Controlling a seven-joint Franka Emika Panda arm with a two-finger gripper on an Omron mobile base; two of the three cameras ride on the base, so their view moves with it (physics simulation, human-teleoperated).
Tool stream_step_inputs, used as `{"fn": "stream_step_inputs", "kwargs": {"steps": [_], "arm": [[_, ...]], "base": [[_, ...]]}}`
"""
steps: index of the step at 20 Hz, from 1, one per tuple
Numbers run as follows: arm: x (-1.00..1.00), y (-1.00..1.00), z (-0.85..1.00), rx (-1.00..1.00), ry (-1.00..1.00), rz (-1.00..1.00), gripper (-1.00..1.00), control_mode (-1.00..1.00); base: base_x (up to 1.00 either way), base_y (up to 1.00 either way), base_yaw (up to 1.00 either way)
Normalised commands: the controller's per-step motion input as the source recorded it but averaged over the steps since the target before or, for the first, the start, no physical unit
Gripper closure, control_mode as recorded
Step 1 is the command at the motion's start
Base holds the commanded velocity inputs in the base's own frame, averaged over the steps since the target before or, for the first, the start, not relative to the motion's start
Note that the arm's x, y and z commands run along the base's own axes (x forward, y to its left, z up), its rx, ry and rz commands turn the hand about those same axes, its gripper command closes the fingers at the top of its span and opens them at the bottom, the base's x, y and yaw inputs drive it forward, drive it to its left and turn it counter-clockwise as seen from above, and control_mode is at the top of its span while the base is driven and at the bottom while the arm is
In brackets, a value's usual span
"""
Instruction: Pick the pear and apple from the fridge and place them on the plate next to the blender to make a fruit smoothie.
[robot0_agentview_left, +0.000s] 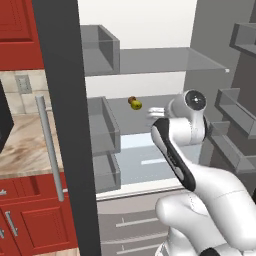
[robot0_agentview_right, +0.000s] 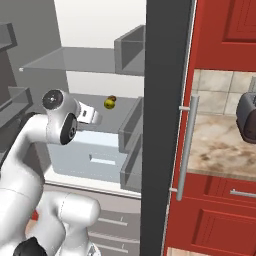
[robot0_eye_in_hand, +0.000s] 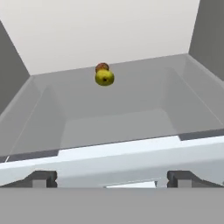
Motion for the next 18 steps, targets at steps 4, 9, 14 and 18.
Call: {"fn": "stream_step_inputs", "kwargs": {"steps": [4, 9, 14, 18], "arm": [[0.94, 0.00, 0.00, 0.00, 0.13, 0.00, -1.00, -1.00], [0.43, 0.00, -0.01, 0.00, 0.09, 0.01, -1.00, -1.00], [0.35, 0.00, -0.17, 0.00, 0.06, 0.01, -1.00, -1.00], [0.61, 0.00, -0.14, 0.00, 0.00, 0.00, -1.00, -1.00]], "base": [[0.00, 0.00, 0.00], [0.00, 0.00, 0.00], [0.00, 0.00, 0.00], [0.00, 0.00, 0.00]]}}
